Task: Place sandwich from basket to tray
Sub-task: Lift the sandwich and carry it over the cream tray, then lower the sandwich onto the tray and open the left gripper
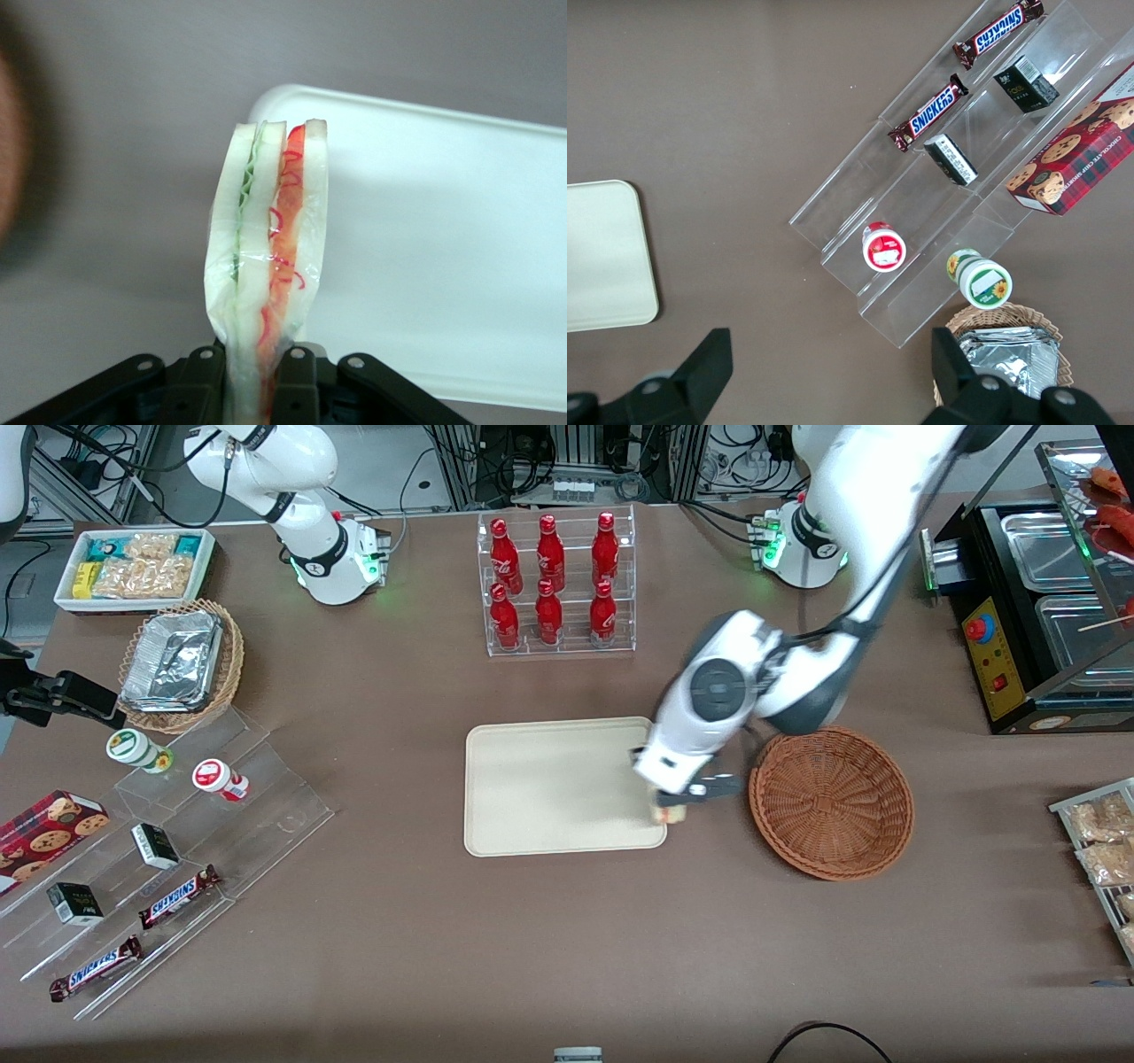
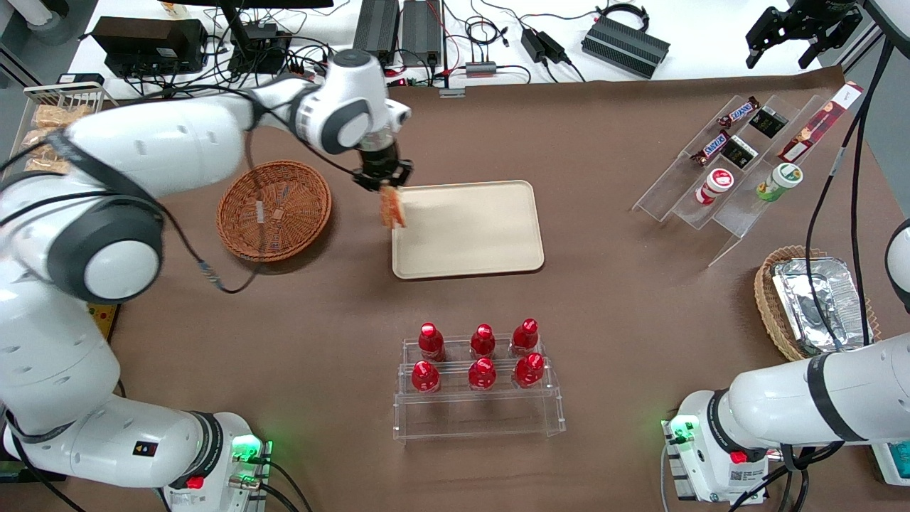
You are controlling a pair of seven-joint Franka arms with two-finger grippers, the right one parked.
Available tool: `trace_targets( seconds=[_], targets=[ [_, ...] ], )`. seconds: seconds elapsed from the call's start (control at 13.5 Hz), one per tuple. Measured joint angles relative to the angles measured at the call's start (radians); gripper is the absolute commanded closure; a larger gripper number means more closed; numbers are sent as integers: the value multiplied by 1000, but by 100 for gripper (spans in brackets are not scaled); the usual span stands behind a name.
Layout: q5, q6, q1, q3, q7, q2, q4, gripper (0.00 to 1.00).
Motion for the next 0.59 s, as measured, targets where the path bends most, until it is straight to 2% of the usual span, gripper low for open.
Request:
trace_targets(
  seconds=[0.15, 0.37, 0.59],
  targets=[
    [10, 0, -72, 1, -43, 79, 89, 100],
    [82, -1, -156, 2, -146, 186, 209, 100],
    [117, -2, -227, 6, -216, 273, 301, 100]
  ],
)
